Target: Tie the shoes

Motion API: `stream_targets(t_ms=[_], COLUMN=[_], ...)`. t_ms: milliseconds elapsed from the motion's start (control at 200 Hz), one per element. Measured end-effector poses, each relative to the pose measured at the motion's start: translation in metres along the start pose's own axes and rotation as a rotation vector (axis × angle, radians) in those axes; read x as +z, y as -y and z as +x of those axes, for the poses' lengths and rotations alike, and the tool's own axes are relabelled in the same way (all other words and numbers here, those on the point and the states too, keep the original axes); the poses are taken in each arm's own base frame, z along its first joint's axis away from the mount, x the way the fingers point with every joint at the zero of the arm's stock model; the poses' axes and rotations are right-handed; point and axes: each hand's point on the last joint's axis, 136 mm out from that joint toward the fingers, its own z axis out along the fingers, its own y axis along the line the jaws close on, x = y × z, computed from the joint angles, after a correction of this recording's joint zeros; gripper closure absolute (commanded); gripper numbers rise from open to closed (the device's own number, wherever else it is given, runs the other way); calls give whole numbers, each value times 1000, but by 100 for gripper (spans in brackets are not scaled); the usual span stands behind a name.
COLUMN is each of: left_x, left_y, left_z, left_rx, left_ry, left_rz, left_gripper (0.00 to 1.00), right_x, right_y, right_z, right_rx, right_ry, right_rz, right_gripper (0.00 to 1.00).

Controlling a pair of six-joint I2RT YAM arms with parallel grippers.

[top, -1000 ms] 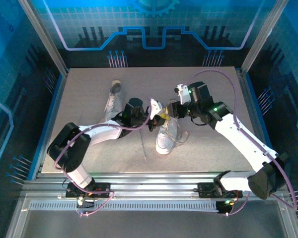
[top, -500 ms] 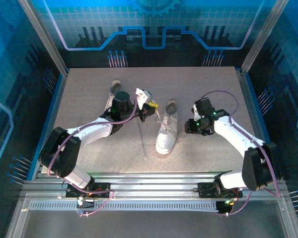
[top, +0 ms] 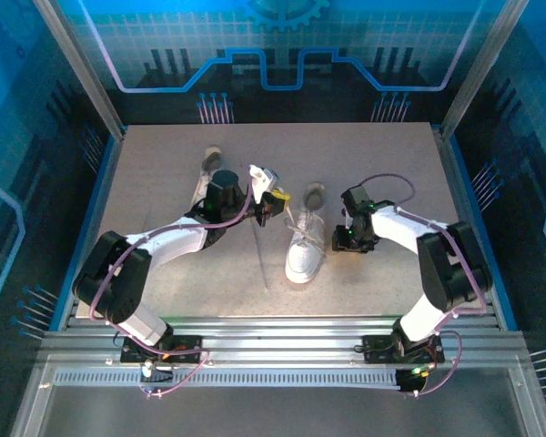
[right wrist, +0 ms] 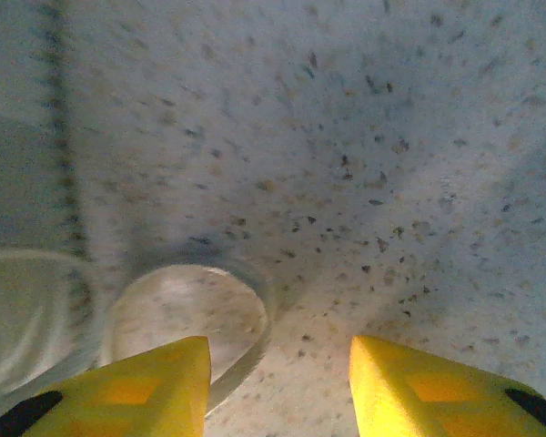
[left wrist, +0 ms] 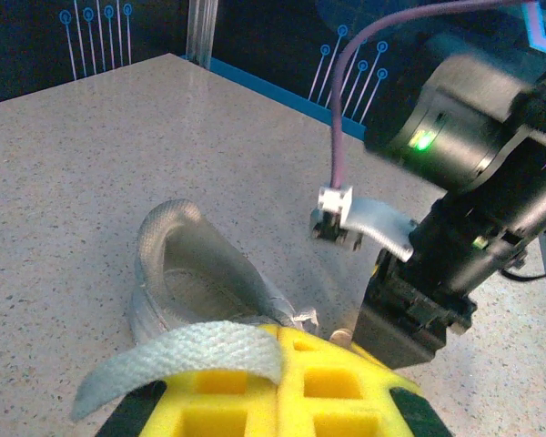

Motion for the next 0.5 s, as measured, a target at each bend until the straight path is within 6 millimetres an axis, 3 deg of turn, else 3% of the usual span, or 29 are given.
stream_targets(t_ms=[105,250,500], left_x=[0,-2,-23], left_y=[0,-2,-10], left_z=[0,1,-12], left_rx=[0,-2,-3], left_ry=[0,0,17], left_rz=[0,-2,-38], left_gripper=[100,100,100], right_x=[0,1,-10], right_y=[0,-1,5], right_z=[-4,-8,-8], right_rx=[-30,-65,-88], right_ry=[-8,-21,-4], right_rz=[68,111,128], right_gripper=[65,100,100])
